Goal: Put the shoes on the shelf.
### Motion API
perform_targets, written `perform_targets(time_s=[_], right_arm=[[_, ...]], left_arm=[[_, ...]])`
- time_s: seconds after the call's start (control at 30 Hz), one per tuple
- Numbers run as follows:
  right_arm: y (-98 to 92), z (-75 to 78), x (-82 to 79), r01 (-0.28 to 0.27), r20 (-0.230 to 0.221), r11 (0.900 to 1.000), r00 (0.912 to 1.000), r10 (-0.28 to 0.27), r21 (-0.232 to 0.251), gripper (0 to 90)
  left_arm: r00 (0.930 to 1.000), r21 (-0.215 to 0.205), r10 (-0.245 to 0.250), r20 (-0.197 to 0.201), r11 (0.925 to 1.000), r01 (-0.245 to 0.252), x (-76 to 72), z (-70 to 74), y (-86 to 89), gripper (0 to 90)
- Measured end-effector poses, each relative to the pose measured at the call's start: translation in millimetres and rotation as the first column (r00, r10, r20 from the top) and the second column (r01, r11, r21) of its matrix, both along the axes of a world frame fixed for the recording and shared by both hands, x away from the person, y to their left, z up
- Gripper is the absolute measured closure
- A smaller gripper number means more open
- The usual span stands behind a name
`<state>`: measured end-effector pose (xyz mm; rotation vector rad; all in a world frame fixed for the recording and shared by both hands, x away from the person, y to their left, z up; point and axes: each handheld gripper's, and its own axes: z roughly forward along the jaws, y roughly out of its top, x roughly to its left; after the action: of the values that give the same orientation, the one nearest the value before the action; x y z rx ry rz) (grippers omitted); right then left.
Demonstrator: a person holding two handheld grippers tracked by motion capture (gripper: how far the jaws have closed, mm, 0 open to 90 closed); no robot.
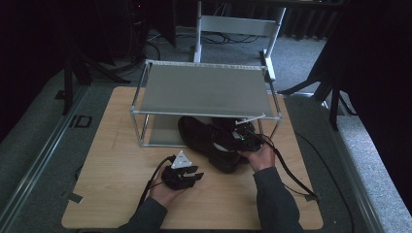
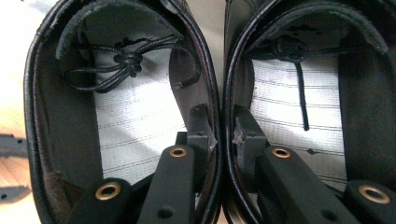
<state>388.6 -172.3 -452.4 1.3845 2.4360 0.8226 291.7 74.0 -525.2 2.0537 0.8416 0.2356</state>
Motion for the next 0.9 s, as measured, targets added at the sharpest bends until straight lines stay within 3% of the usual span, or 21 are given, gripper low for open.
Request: perform_targets(time_s=[0.17,0.23,0.37,0.43,0.57,0.7,0.9], right_arm=[[5.7,-0.6,2.0,0.003,0.009,1.0,1.0,-0.003,0.011,80.1],[10.1,-2.6,3.5,0.013,0.009,1.0,0.9999,-0.013,0.021,80.1],[13.3,-4.4,5.0,0.03,0.012,0.999,0.9995,-0.03,0.018,80.1],[13.9,-5.3,5.6,0.048,0.018,0.999,0.9987,-0.048,0.024,80.1],[17.1,-7.2,5.1,0.099,0.035,0.994,0.9943,-0.101,0.035,80.1],[20.5,-10.1,6.2,0.123,0.053,0.991,0.9908,-0.125,0.044,80.1],[24.1,-15.1,8.5,0.143,0.051,0.988,0.988,-0.146,0.055,80.1]], left_arm=[[0.9996,0.009,0.018,0.024,0.9998,-0.019,-0.5,3.9,-6.3,71.4],[0.9974,0.022,0.056,0.047,0.9981,-0.057,-0.1,6.6,-13.5,75.4],[0.9935,0.014,0.106,0.043,0.9942,-0.106,4.5,8.2,-14.6,83.7],[0.9882,0.007,0.145,0.05,0.9894,-0.145,6.5,10.0,-14.2,89.9],[0.9758,-0.005,0.208,0.067,0.9781,-0.208,9.8,14.7,-18.7,90.0],[0.9729,0.021,0.209,0.1,0.9771,-0.212,7.6,17.9,-29.0,90.0],[0.9738,0.043,0.21,0.087,0.9758,-0.215,10.3,15.7,-36.2,90.0]])
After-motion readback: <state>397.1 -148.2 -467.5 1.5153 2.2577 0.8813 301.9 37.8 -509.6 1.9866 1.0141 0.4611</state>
